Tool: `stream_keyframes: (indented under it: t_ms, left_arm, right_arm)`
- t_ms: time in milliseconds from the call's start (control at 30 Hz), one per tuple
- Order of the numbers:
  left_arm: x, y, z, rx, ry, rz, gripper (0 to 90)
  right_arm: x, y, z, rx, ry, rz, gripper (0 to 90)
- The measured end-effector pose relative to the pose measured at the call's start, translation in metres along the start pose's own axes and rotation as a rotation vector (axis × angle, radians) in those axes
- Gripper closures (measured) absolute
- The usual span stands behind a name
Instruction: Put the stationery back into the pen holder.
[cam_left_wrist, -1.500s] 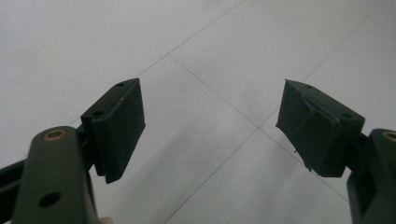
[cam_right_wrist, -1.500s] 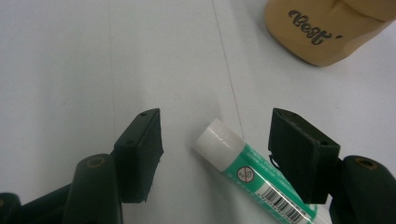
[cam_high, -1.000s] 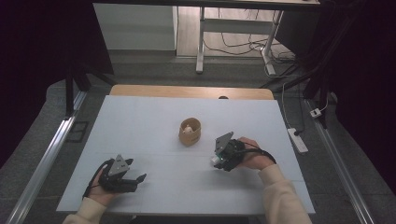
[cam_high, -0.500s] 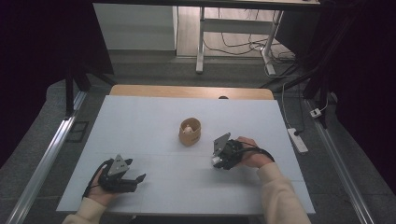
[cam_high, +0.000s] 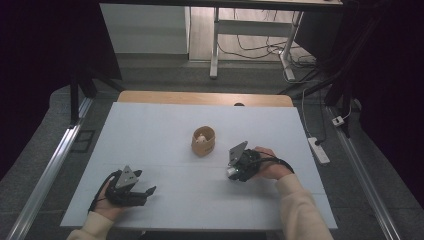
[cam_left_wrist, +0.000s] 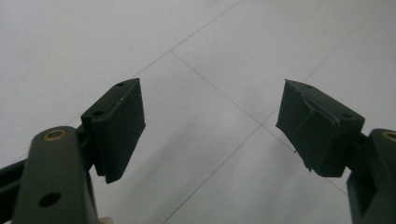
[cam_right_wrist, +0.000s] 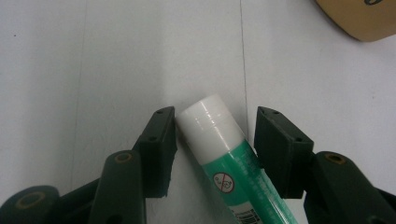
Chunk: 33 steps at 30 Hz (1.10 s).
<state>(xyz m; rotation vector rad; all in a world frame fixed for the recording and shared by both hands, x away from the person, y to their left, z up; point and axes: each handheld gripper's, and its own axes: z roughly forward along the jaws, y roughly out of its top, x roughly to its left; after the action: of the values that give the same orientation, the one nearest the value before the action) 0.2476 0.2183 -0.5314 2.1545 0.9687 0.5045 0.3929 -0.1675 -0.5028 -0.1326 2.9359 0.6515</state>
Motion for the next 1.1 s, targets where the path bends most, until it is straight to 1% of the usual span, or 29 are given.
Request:
stream_keyframes:
  t_ms: [100, 133, 233, 333, 367, 400, 467, 533, 633, 800, 900, 967, 1000, 1100]
  left_arm:
    - [0.000, 0.000, 0.000, 0.001, 0.001, 0.001, 22.9]
    - [0.000, 0.000, 0.000, 0.001, 0.001, 0.001, 22.9]
    - [0.000, 0.000, 0.000, 0.001, 0.001, 0.001, 22.9]
    - [0.000, 0.000, 0.000, -0.001, 0.001, -0.001, 22.9]
    - [0.000, 0.000, 0.000, -0.001, 0.001, -0.001, 22.9]
    - [0.000, 0.000, 0.000, 0.000, 0.000, 0.000, 22.9]
    - [0.000, 0.000, 0.000, 0.000, 0.000, 0.000, 22.9]
    - [0.000, 0.000, 0.000, -0.001, 0.001, -0.001, 22.9]
    - [0.000, 0.000, 0.000, -0.004, 0.001, -0.002, 22.9]
    - [0.000, 0.000, 0.000, 0.001, 0.002, 0.002, 22.9]
    - [0.000, 0.000, 0.000, 0.001, 0.002, 0.002, 22.9]
    - [0.000, 0.000, 0.000, 0.000, 0.002, 0.002, 23.0]
    - [0.000, 0.000, 0.000, 0.001, 0.002, 0.002, 23.0]
    - [0.000, 0.000, 0.000, 0.003, 0.003, 0.004, 22.9]
  right_arm:
    - [0.000, 0.000, 0.000, 0.002, 0.004, -0.008, 54.1]
    - [0.000, 0.000, 0.000, 0.000, 0.013, -0.013, 56.1]
    - [0.002, 0.002, 0.000, 0.003, 0.012, -0.031, 62.2]
    - [0.004, 0.004, -0.001, 0.023, -0.015, -0.064, 64.6]
    - [0.005, 0.005, -0.002, 0.027, -0.026, -0.068, 65.0]
    - [0.005, 0.006, -0.004, 0.017, -0.031, -0.068, 65.1]
    - [0.004, 0.008, -0.009, -0.024, -0.046, -0.064, 65.3]
    - [0.003, 0.011, -0.016, -0.052, -0.067, -0.050, 65.3]
    - [0.002, 0.013, -0.025, -0.111, -0.098, -0.025, 65.3]
    - [-0.002, 0.014, -0.036, -0.192, -0.120, 0.024, 65.2]
    - [-0.004, 0.013, -0.041, -0.213, -0.137, 0.050, 65.2]
    - [-0.005, 0.012, -0.044, -0.228, -0.157, 0.069, 65.2]
    - [-0.006, 0.011, -0.045, -0.243, -0.168, 0.087, 65.2]
    - [-0.007, 0.010, -0.050, -0.278, -0.187, 0.110, 65.2]
